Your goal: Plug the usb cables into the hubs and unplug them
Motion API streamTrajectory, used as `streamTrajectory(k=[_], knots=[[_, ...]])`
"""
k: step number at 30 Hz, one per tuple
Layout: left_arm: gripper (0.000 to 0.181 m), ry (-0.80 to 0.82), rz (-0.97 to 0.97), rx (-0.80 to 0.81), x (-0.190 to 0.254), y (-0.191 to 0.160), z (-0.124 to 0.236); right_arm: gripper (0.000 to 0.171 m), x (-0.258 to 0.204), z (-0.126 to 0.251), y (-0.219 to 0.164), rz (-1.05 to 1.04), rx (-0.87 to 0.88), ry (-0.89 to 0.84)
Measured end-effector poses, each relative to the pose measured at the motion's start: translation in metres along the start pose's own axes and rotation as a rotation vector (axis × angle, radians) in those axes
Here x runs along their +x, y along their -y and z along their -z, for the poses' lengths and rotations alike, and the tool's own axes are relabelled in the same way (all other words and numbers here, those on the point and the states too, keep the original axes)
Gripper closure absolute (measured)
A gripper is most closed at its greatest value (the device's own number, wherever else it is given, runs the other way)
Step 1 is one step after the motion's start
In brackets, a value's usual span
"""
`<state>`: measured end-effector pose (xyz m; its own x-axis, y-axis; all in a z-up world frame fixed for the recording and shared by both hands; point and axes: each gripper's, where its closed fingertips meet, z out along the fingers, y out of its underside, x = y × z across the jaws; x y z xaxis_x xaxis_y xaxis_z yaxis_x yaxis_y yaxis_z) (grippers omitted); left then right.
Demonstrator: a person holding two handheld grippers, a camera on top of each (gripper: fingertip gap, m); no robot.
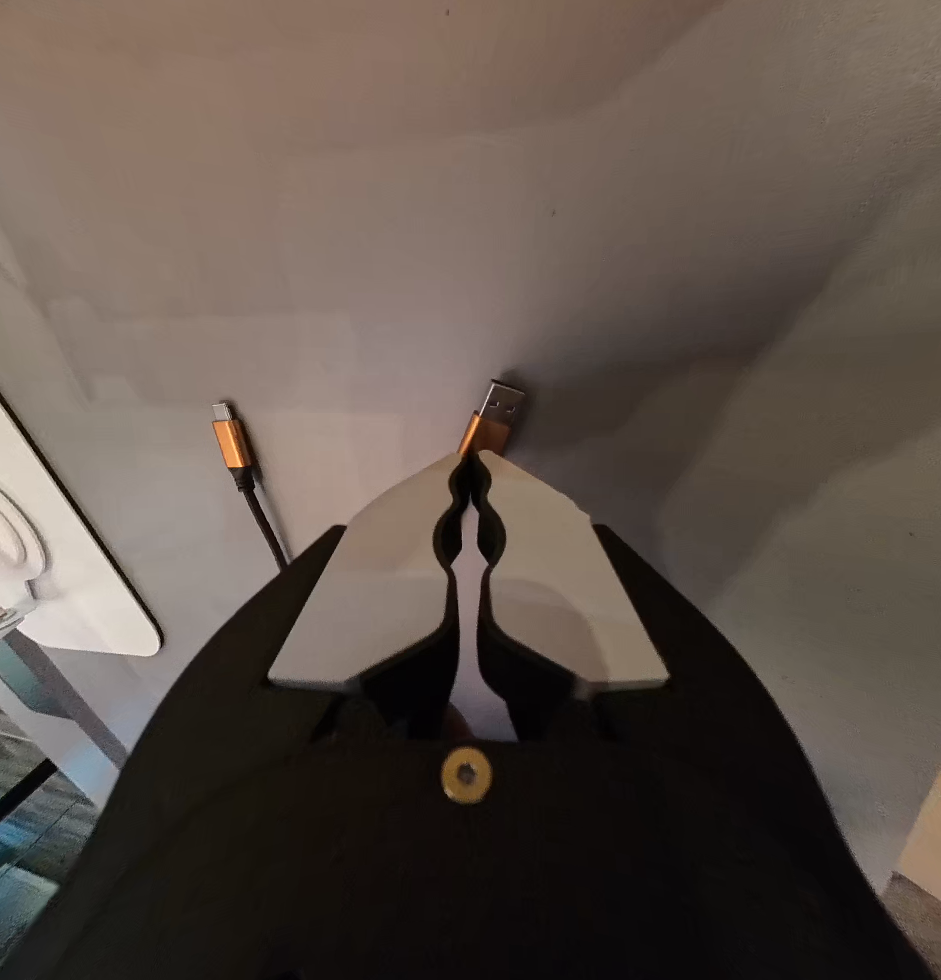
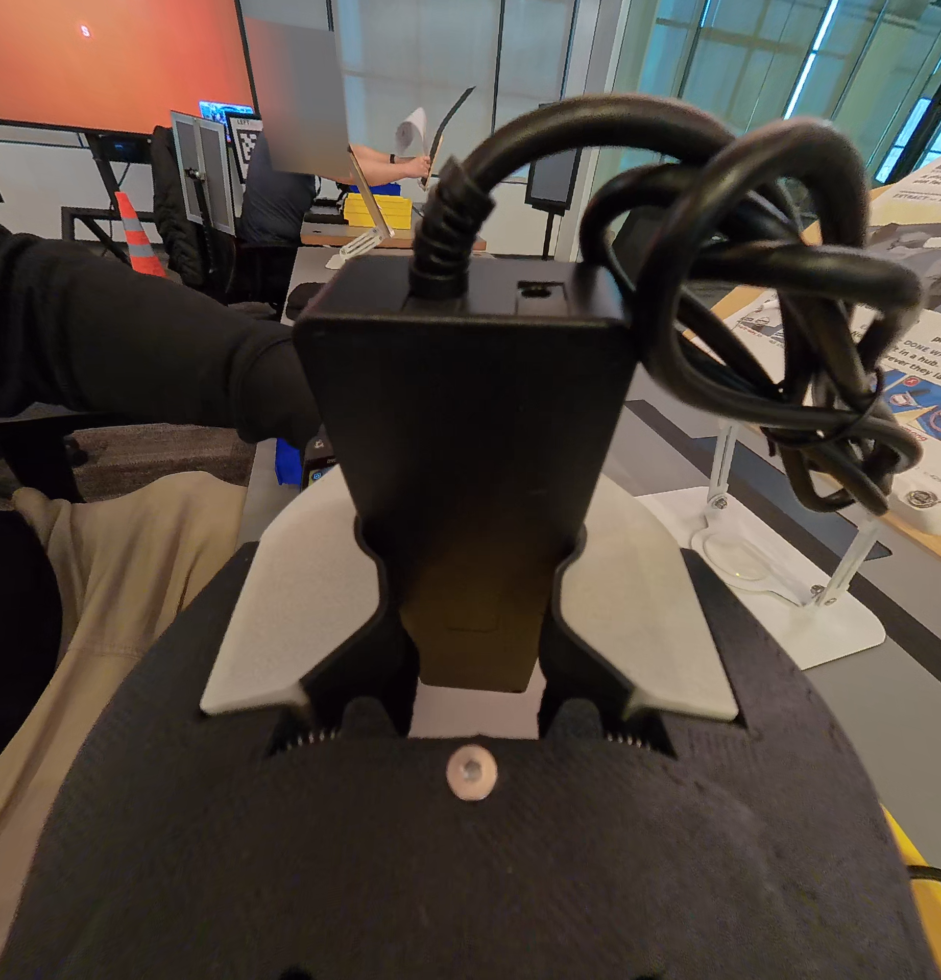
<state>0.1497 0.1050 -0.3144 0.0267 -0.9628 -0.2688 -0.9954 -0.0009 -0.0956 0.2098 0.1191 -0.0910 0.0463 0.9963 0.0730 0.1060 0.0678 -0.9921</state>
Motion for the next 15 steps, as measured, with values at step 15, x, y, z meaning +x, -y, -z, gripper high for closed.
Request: streamTrajectory(k=[15], knots=[[0.166,-0.062,0.014,0.037,-0.003,-0.001,-0.008,0.107,-0.002,-0.002,0.0,-0.002,-0.002,0.007]])
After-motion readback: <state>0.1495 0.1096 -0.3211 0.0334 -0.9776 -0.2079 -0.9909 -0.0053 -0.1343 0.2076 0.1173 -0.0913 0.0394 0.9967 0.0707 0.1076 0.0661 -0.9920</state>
